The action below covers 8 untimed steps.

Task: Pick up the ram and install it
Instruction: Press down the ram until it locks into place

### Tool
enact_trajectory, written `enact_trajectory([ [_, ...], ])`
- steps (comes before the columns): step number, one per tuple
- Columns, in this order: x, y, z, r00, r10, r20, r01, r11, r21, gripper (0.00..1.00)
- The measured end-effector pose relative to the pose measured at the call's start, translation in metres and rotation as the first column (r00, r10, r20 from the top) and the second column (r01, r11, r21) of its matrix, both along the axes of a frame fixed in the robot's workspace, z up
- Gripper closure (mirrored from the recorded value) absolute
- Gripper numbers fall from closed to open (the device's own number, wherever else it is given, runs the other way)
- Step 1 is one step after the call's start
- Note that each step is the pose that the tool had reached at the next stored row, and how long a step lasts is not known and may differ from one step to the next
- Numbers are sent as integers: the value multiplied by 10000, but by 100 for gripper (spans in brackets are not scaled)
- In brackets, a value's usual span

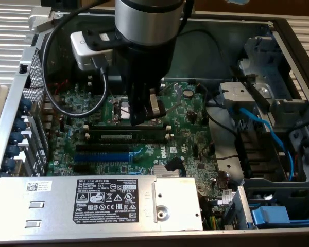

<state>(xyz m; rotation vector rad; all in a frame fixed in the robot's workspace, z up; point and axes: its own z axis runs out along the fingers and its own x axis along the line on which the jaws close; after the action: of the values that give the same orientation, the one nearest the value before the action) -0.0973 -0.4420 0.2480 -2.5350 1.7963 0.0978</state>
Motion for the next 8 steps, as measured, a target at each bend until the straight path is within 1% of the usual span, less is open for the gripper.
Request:
enact_trajectory([
  [4, 5, 0, 0, 9991, 428, -3, -428, 9991, 2, 89],
  [8, 7, 0, 0, 9964, 846, -3, -846, 9964, 3, 89],
])
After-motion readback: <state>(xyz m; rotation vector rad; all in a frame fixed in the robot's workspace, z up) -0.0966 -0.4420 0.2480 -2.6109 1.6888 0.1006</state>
